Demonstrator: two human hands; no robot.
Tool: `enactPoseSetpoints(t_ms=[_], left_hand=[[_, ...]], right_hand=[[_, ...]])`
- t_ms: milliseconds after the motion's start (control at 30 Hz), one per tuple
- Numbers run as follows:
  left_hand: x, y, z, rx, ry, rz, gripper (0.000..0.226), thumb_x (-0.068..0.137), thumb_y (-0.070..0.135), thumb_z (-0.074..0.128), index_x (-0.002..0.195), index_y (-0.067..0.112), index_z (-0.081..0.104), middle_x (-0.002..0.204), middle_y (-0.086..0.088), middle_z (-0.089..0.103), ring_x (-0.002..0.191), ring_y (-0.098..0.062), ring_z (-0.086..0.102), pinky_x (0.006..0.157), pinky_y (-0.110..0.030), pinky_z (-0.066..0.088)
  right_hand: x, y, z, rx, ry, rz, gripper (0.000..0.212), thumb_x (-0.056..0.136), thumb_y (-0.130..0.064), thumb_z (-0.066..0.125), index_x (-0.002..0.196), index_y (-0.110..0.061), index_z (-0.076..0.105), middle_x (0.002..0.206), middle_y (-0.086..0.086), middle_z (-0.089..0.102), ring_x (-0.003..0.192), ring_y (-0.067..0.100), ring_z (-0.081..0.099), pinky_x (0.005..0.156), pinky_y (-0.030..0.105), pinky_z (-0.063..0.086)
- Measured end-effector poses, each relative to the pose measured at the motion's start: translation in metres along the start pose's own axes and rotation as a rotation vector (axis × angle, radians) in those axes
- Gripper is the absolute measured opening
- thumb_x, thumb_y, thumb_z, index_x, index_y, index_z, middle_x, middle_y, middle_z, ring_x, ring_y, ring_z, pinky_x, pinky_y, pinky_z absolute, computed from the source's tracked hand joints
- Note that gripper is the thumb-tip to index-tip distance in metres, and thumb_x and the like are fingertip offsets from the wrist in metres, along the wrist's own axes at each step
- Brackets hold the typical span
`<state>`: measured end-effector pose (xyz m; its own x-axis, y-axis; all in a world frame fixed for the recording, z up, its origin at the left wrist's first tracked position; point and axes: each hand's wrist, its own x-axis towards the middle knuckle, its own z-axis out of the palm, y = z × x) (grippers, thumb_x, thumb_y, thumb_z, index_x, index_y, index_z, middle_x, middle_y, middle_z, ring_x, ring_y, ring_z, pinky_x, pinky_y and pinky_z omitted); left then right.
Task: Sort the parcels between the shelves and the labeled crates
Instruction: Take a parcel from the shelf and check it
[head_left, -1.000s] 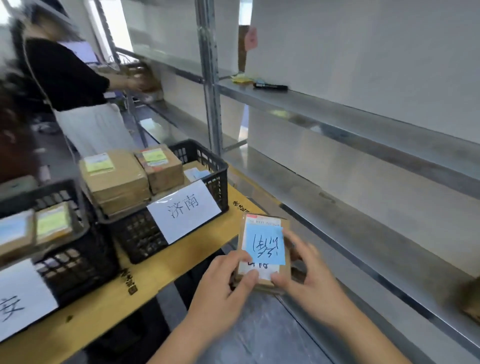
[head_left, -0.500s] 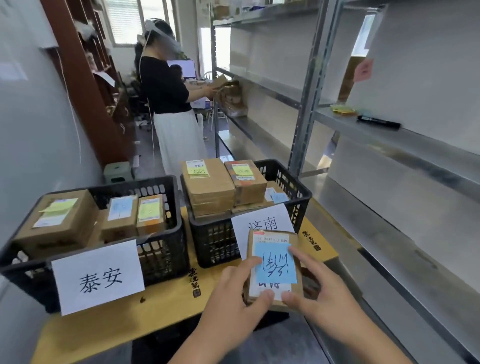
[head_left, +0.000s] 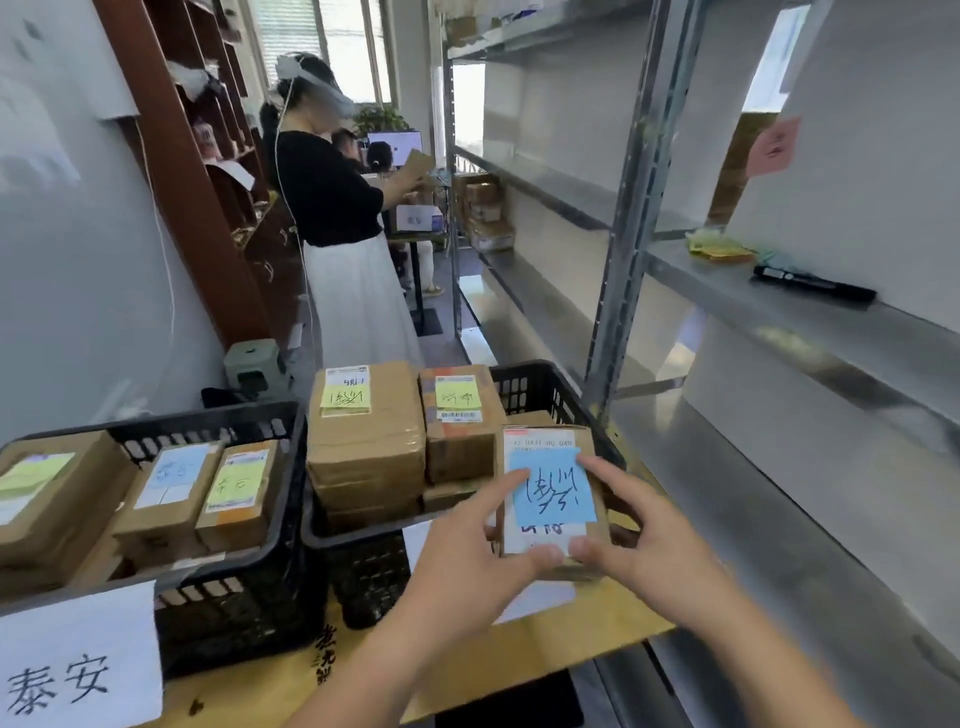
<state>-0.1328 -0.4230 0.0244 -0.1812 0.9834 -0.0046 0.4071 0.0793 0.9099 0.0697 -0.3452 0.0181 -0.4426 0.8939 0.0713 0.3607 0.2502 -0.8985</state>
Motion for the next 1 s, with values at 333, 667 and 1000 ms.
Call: enactPoseSetpoints(t_ms=[333, 667, 1000], left_hand=[[0.151, 0.026, 0.071, -0.102, 0.166, -0.131, 0.069, 0.078, 0.025, 0.086, 0.130, 0.054, 0.051, 0.120, 0.027, 0.055, 0.102, 0.007, 0.060, 0.066, -0.017, 0.057], [0.239, -0.002, 0.108, 0.003, 0.326, -0.263, 0.071, 0.090, 0.027, 0.075, 0.149, 0.040, 0.039, 0.128, 0.020, 0.048, 0.110, 0.002, 0.052, 0.090, -0.022, 0.055], [0.296, -0.056, 0.138, 0.219, 0.286, -0.473, 0.069, 0.102, 0.019, 0.049, 0.161, 0.025, 0.013, 0.158, -0.011, 0.026, 0.134, -0.028, 0.045, 0.109, -0.038, 0.042]], right_hand=[[0.157, 0.063, -0.085, -0.144, -0.121, -0.007, 0.076, 0.087, -0.036, 0.079, 0.151, -0.049, 0.041, 0.143, -0.026, 0.042, 0.127, 0.004, 0.050, 0.086, 0.019, 0.057], [0.229, 0.137, -0.097, -0.053, -0.072, 0.084, 0.056, 0.092, -0.039, 0.073, 0.145, -0.041, 0.054, 0.141, -0.016, 0.053, 0.121, 0.003, 0.056, 0.106, 0.032, 0.049], [0.222, 0.173, -0.066, -0.256, -0.231, 0.126, 0.067, 0.097, -0.022, 0.068, 0.156, -0.034, 0.038, 0.155, -0.014, 0.037, 0.130, -0.004, 0.033, 0.109, 0.014, 0.022]])
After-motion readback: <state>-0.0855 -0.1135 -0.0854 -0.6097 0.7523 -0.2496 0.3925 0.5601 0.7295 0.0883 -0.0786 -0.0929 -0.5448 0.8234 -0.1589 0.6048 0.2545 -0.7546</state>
